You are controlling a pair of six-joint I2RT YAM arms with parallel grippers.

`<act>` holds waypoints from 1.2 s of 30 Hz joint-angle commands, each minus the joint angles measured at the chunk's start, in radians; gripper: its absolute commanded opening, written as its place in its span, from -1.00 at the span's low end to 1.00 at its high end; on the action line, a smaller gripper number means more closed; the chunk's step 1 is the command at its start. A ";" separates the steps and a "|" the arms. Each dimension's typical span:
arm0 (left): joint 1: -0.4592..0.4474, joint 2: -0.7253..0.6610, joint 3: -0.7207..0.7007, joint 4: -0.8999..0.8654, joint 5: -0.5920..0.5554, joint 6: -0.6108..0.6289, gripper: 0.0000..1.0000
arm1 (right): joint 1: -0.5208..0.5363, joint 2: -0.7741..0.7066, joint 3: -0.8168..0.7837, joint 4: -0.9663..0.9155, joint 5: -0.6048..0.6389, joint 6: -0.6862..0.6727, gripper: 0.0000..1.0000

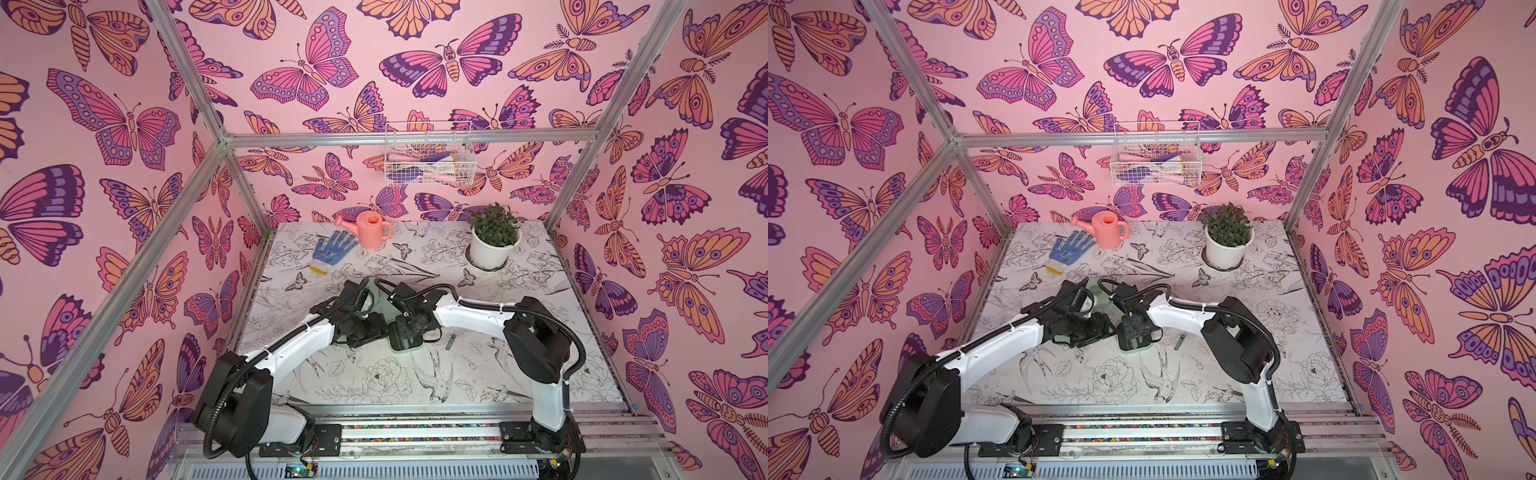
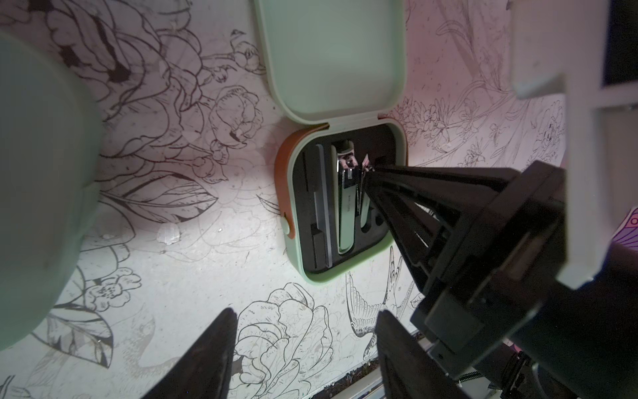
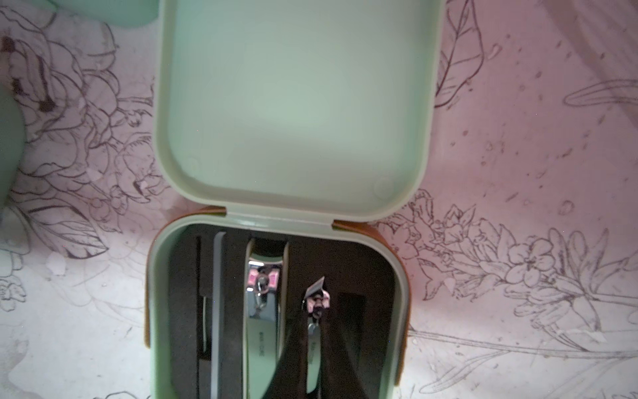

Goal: Organize nail clipper sets
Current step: Adjust the nail clipper in the storage box, then pick up the nail clipper from the center of the board.

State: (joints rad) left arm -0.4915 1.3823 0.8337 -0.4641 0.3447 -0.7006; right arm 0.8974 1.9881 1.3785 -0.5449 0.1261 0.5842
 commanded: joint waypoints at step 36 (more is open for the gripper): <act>-0.019 0.158 0.040 0.043 -0.027 -0.015 -0.12 | -0.121 -0.409 -0.299 -0.202 0.049 0.192 -0.01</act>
State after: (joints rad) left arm -0.5053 1.5513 0.8543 -0.4229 0.3298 -0.7067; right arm 0.7761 1.6165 1.1084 -0.6483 0.1116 0.6834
